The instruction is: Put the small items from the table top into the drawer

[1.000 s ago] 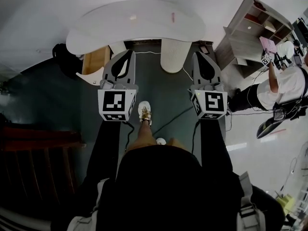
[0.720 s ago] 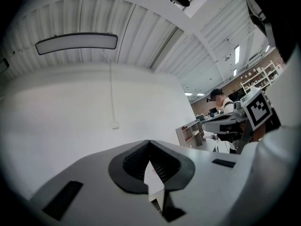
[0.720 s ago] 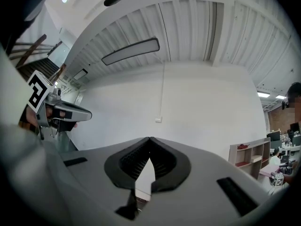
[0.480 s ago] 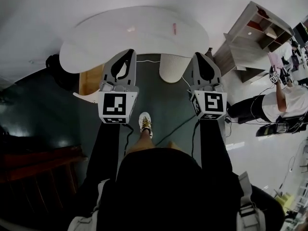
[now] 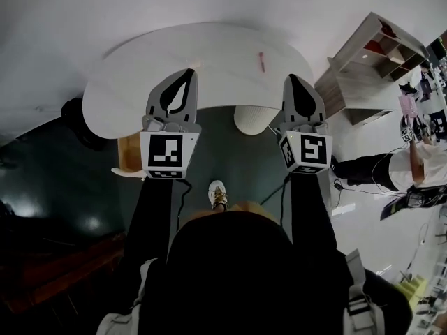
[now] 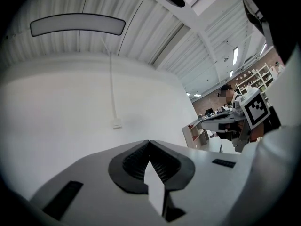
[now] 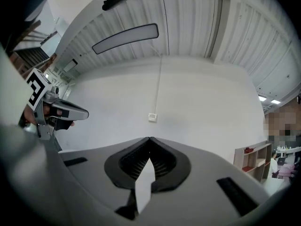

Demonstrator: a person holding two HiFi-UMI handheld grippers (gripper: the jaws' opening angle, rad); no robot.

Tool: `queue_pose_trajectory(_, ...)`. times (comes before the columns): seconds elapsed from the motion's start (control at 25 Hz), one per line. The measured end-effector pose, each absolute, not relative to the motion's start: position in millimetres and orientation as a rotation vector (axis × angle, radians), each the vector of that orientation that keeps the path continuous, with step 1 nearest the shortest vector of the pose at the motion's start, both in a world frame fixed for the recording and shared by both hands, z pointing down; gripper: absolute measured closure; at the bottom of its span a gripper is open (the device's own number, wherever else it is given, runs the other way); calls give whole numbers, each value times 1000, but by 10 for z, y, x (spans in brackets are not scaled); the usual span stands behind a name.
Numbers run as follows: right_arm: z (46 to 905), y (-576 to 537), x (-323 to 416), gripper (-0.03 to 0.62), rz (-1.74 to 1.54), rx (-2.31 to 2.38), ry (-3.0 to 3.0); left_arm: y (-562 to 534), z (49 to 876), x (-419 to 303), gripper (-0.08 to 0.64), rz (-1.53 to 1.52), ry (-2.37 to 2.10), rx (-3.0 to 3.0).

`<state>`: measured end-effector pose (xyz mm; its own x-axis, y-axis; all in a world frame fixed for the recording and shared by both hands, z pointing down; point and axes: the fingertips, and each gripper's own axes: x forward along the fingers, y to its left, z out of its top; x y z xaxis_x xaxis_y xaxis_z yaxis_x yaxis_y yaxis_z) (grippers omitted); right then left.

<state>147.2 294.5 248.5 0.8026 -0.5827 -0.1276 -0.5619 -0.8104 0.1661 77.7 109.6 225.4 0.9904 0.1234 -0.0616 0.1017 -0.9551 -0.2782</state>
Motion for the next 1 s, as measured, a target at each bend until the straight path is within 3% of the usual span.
queue_pose_trajectory(0.56,2750,2573,2119,566,-213,2874,-878,535,2530,1445,545,47,-194,-2875)
queue_pose_trajectory(1.0,2784,2308,3042,566,-299,2910,-905,384,2695,2261,545,29,-216,-2854)
